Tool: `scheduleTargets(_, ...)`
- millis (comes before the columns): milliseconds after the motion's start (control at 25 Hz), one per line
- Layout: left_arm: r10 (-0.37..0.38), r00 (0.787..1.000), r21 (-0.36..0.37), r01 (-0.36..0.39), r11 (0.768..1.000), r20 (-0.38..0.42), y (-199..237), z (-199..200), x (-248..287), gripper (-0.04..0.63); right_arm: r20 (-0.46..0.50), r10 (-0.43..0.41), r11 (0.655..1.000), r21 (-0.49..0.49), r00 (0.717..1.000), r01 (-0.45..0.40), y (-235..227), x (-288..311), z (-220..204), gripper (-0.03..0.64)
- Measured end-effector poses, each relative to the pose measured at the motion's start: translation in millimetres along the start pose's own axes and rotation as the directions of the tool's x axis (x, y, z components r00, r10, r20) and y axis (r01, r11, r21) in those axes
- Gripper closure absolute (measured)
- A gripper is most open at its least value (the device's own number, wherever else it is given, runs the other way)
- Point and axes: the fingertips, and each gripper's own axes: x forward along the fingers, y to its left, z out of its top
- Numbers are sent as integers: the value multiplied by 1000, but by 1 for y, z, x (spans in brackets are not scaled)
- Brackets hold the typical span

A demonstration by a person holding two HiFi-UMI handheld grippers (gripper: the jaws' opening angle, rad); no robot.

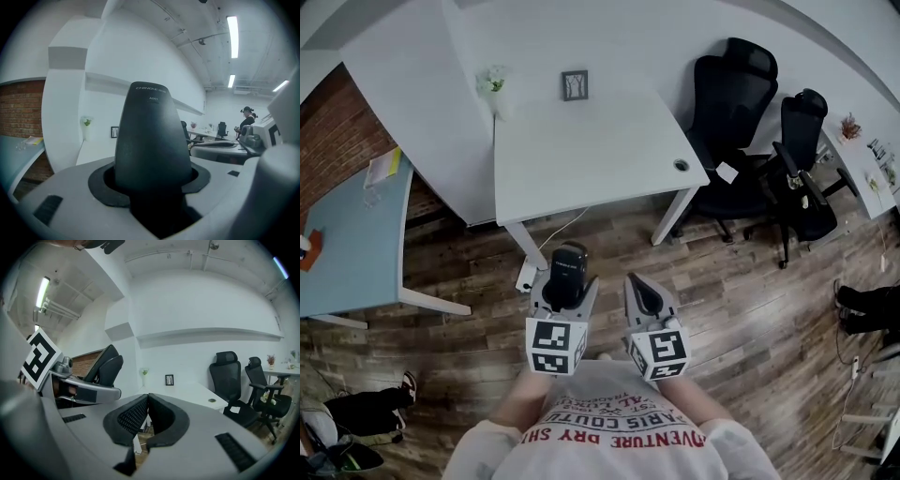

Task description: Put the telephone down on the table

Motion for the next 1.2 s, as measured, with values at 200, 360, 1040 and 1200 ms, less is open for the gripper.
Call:
scheduleTargets(200, -10, 1000, -2, 10, 1000, -29, 3, -1, 36, 313, -38, -11, 999, 31, 999, 12, -29, 21, -14, 592)
scheduleTargets(360, -31, 999, -8, 30, 1000, -39, 15, 3, 72, 313, -51, -40, 998, 51, 998, 42, -50, 44, -17, 592)
scheduleTargets(1040, -173, 983, -9, 173, 985, -60, 135, 74, 253, 313, -83, -168, 981, 85, 982, 175, -118, 247, 18, 592)
scheduleTargets(1200, -171, 982, -27, 170, 985, -75, 169, 78, 279, 313, -94, -160, 983, 79, 983, 168, -120, 289, 22, 592)
